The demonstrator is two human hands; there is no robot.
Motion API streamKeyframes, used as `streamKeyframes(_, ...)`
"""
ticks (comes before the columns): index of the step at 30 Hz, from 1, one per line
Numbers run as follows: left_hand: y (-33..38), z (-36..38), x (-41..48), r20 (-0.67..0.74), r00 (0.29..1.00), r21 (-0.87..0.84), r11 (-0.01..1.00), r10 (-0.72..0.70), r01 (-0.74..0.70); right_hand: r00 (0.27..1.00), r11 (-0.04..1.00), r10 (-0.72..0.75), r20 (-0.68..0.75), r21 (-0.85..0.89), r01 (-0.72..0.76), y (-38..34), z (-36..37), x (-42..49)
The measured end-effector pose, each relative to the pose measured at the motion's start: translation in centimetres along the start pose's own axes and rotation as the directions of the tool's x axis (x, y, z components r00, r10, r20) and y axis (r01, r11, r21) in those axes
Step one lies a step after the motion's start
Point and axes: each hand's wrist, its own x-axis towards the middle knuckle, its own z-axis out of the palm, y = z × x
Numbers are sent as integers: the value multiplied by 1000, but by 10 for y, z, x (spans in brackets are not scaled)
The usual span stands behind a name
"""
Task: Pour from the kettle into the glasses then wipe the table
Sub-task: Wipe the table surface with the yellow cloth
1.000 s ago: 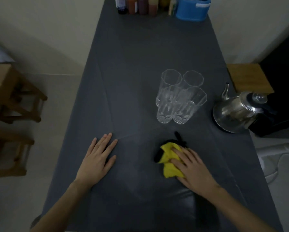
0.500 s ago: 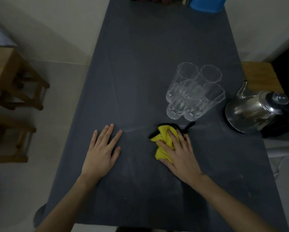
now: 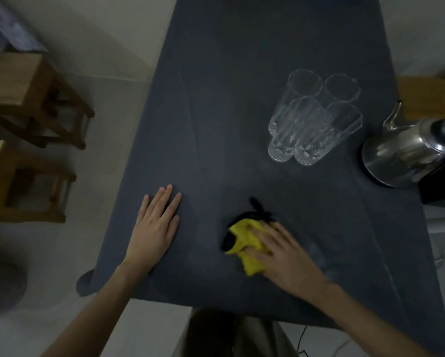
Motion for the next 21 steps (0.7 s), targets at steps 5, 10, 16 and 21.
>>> streamKeyframes(5, 2, 2, -26, -17, 996, 3, 996, -87, 87, 958, 960, 280, 58, 0, -281, 32, -10, -27)
streamKeyframes(10, 6, 4, -37, -42, 992, -16, 993, -117, 116, 967, 962, 254, -29, 107, -250, -2, -4, -6)
streamKeyframes(16, 2, 1, -55, -60, 994, -4, 995, -97, 97, 944, 943, -331, 7, 33, 330, -84, 4, 50)
streamKeyframes(21, 0, 0, -58, -47, 994, 25, 995, -99, 100, 938, 938, -346, -24, 9, 346, -85, 9, 47)
